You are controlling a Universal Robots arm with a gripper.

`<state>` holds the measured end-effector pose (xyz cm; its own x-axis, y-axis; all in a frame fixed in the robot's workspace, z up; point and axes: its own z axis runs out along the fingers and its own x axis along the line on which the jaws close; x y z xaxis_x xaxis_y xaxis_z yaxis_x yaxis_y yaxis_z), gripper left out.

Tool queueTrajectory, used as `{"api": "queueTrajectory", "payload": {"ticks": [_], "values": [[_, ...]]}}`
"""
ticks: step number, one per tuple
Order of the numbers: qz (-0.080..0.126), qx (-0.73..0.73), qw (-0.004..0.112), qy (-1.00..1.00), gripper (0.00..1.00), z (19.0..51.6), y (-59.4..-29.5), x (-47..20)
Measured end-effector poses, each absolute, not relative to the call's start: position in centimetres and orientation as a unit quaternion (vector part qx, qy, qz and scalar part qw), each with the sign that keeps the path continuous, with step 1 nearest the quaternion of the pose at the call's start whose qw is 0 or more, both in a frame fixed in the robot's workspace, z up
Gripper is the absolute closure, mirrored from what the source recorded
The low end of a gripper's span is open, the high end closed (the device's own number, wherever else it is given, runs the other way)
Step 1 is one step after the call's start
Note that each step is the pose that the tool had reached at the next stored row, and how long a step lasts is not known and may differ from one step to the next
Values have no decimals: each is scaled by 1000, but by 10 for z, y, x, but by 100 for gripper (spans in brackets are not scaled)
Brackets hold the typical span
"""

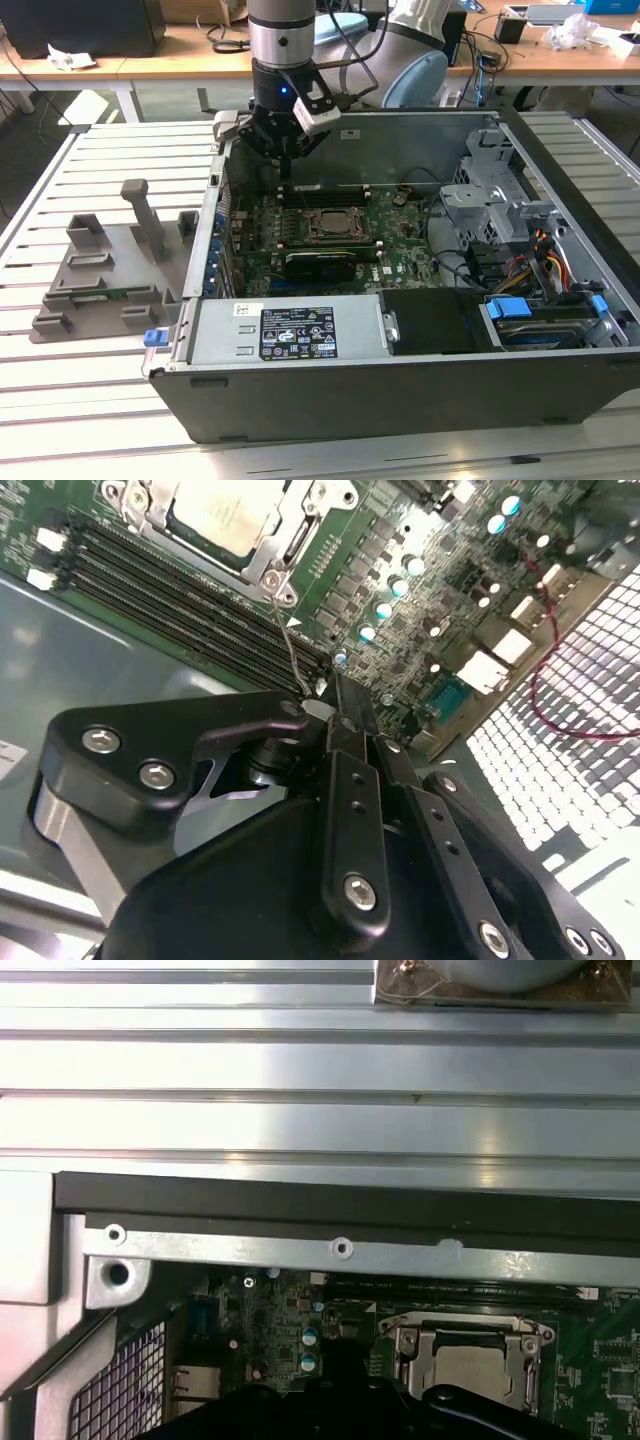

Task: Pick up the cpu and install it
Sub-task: 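Install the first cpu locking lever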

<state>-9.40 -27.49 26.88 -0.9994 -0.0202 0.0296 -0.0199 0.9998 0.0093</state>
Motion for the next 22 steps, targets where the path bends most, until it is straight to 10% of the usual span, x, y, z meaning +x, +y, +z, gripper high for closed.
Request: {"api": "queueTrajectory", "payload": {"ticks": [22], "values": [[3,10,15,-1000,89,263,-273,-42]]}}
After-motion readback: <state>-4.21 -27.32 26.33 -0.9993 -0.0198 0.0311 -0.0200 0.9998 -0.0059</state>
